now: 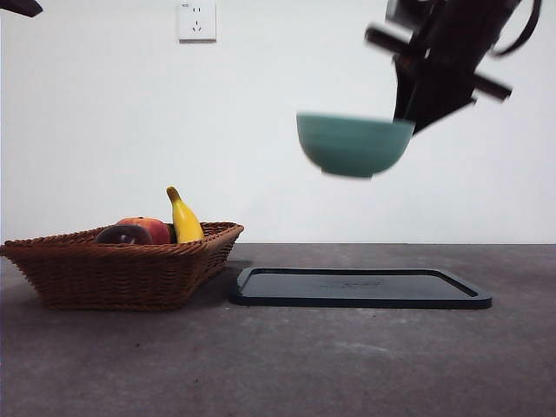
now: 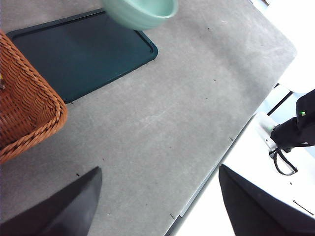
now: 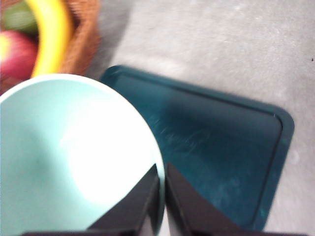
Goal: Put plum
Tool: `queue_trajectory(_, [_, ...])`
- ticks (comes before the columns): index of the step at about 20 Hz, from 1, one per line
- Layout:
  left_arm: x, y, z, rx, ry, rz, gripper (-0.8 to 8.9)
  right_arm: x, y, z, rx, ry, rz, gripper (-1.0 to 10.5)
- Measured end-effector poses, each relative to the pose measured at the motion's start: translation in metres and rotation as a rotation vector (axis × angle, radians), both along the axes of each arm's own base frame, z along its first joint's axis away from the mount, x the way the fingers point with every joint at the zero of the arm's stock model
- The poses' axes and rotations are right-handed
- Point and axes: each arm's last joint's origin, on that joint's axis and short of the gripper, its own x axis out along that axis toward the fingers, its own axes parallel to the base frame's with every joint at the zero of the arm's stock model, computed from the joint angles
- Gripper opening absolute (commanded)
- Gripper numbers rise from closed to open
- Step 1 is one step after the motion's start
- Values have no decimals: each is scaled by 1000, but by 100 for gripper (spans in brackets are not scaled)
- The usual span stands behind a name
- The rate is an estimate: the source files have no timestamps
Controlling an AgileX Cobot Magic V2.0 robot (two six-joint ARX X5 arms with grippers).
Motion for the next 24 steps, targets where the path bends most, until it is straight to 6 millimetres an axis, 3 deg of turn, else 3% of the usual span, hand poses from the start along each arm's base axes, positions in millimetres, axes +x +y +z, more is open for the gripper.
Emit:
queue_trajectory(4, [0, 0, 0, 0, 0, 0, 374, -47, 2, 33, -26, -50, 61, 8])
queue_trajectory(6, [0, 0, 0, 0, 0, 0, 374, -66, 4, 35, -49, -81, 79, 8])
queue_trajectory(11, [0, 0, 0, 0, 0, 0, 374, -97, 10, 1, -71, -35, 156, 8])
queue_trajectory(19, [0, 0, 0, 0, 0, 0, 374, -106, 20, -65, -64, 20, 175, 8])
queue_trajectory(24, [0, 0, 0, -1, -3, 0, 374, -109, 28, -89, -69, 56, 191, 8])
